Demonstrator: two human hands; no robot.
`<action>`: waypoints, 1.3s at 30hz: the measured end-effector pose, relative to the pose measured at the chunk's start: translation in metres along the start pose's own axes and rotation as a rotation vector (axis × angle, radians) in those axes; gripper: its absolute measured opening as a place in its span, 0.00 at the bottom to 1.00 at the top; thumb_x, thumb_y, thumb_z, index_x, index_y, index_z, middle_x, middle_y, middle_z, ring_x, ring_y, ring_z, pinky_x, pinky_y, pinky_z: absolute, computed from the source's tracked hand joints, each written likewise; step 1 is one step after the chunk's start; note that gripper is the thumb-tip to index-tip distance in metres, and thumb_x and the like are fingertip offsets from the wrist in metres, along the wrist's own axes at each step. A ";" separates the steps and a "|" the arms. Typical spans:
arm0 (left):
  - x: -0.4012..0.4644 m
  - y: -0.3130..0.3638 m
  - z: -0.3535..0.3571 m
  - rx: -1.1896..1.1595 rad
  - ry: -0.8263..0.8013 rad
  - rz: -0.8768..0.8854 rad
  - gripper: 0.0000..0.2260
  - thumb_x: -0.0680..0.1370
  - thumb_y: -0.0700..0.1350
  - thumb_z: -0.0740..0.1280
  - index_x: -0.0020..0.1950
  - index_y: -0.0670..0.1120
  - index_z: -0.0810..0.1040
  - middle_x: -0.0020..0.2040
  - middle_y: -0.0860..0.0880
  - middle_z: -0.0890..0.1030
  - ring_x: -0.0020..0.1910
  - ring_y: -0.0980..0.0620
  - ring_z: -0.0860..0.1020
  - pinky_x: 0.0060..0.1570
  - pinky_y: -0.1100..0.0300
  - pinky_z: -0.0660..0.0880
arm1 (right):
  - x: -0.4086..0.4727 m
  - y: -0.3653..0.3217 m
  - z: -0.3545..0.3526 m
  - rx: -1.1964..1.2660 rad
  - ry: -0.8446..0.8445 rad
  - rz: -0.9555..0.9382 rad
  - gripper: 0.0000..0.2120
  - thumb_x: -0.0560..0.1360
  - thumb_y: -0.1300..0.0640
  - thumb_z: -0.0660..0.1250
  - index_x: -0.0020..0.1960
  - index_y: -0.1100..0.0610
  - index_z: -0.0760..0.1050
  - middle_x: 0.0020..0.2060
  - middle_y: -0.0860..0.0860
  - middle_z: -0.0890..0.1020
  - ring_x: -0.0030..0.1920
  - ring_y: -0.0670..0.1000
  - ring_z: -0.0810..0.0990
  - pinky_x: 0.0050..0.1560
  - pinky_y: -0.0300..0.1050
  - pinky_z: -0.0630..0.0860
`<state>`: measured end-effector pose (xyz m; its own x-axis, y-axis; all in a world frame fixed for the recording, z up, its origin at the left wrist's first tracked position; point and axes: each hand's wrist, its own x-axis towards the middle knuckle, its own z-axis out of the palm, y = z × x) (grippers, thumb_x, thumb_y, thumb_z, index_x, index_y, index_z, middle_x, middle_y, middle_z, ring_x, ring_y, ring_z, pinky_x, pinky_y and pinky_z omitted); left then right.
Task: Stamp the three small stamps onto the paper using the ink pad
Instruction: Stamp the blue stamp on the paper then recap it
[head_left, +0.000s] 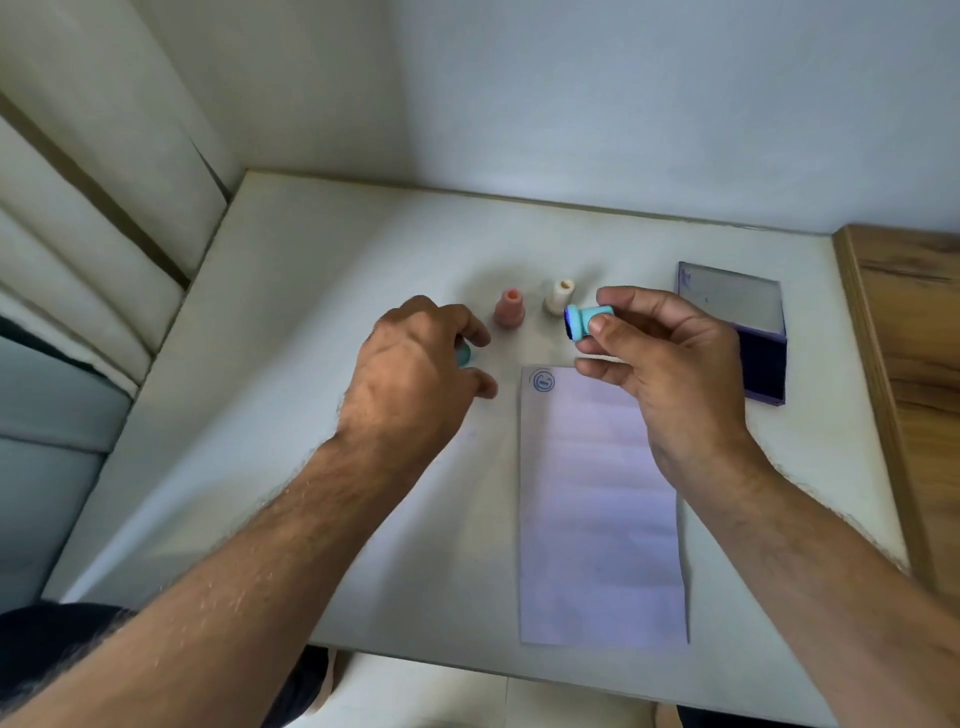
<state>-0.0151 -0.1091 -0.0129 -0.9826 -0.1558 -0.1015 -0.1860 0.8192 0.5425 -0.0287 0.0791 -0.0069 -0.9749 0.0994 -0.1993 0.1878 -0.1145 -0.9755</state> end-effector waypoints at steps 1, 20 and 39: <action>0.000 -0.003 0.001 0.070 0.007 0.019 0.20 0.67 0.49 0.79 0.58 0.56 0.80 0.52 0.54 0.75 0.52 0.52 0.73 0.45 0.69 0.65 | 0.000 0.000 0.000 0.020 0.001 0.009 0.09 0.73 0.69 0.70 0.46 0.57 0.83 0.34 0.49 0.85 0.38 0.51 0.85 0.39 0.43 0.82; 0.005 0.007 -0.011 -0.352 0.139 -0.069 0.10 0.66 0.54 0.74 0.46 0.57 0.82 0.35 0.60 0.82 0.33 0.63 0.79 0.30 0.73 0.72 | -0.002 -0.001 0.005 0.106 -0.031 0.041 0.14 0.71 0.72 0.71 0.45 0.54 0.85 0.41 0.53 0.87 0.46 0.54 0.87 0.47 0.43 0.82; -0.002 0.026 -0.010 -1.370 -0.108 -0.240 0.03 0.70 0.40 0.74 0.42 0.43 0.85 0.46 0.37 0.84 0.45 0.42 0.84 0.46 0.55 0.80 | -0.010 -0.002 0.011 -0.029 -0.168 -0.097 0.13 0.64 0.63 0.73 0.44 0.49 0.86 0.42 0.57 0.86 0.39 0.48 0.82 0.47 0.44 0.79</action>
<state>-0.0179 -0.0926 0.0100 -0.9343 -0.1191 -0.3360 -0.2602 -0.4165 0.8711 -0.0203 0.0679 -0.0019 -0.9944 -0.0580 -0.0884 0.0930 -0.0833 -0.9922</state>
